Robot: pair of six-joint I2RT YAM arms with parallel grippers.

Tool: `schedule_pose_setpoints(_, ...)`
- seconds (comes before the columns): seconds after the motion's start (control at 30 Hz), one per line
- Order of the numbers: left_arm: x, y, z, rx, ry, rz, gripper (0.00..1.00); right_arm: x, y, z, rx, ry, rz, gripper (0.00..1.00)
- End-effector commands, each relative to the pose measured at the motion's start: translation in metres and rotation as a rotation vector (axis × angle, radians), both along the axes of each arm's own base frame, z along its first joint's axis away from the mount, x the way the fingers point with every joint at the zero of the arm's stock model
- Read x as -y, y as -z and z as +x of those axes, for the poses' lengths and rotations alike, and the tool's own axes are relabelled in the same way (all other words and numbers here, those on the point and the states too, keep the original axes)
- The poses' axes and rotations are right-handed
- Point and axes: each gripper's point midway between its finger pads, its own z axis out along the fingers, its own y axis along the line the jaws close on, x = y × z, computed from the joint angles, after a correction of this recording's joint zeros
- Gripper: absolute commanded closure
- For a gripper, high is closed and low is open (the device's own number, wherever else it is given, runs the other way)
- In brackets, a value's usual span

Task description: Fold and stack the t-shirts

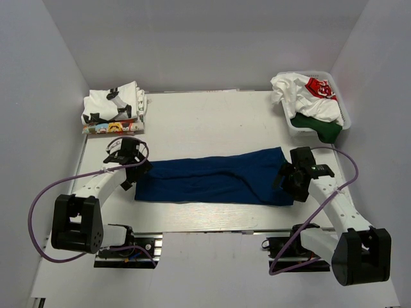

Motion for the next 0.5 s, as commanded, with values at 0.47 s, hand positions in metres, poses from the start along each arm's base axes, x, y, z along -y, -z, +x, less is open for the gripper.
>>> schedule_pose_setpoints(0.47, 0.062, -0.062, 0.067, 0.219, 0.227, -0.217, 0.00, -0.046, -0.062, 0.099, 0.358, -0.190, 0.141, 0.10)
